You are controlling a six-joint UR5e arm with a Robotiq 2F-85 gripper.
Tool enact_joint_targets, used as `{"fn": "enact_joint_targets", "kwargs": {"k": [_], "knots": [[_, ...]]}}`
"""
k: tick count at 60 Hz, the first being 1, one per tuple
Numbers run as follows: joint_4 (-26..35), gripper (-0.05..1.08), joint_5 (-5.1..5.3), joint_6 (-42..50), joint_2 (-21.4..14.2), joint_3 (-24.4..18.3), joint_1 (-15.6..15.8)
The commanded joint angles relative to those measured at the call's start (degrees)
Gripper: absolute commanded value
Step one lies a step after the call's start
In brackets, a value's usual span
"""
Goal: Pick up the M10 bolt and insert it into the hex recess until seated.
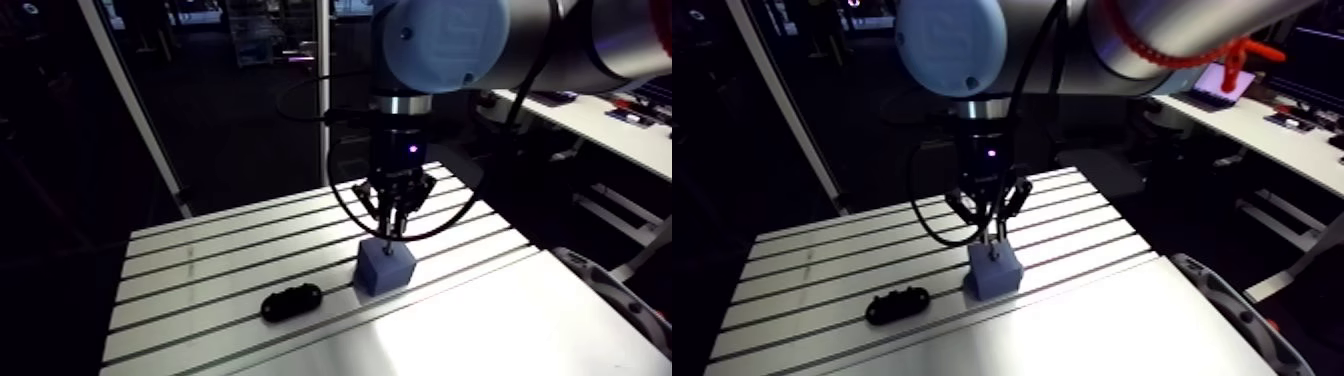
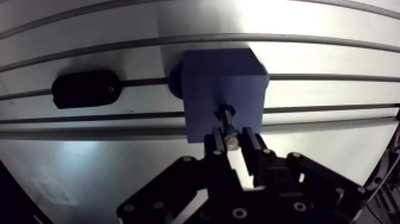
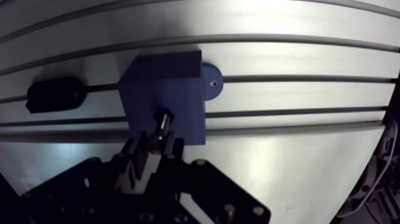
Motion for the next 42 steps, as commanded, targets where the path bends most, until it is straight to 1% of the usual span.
{"fn": "enact_joint_targets", "kwargs": {"k": [1,42], "knots": [[-0.04,1.07,-0.07,-0.01,0.08,0.07,0.0],[-0.3,1.07,0.02,0.08,0.78,-0.01,0.0]]}}
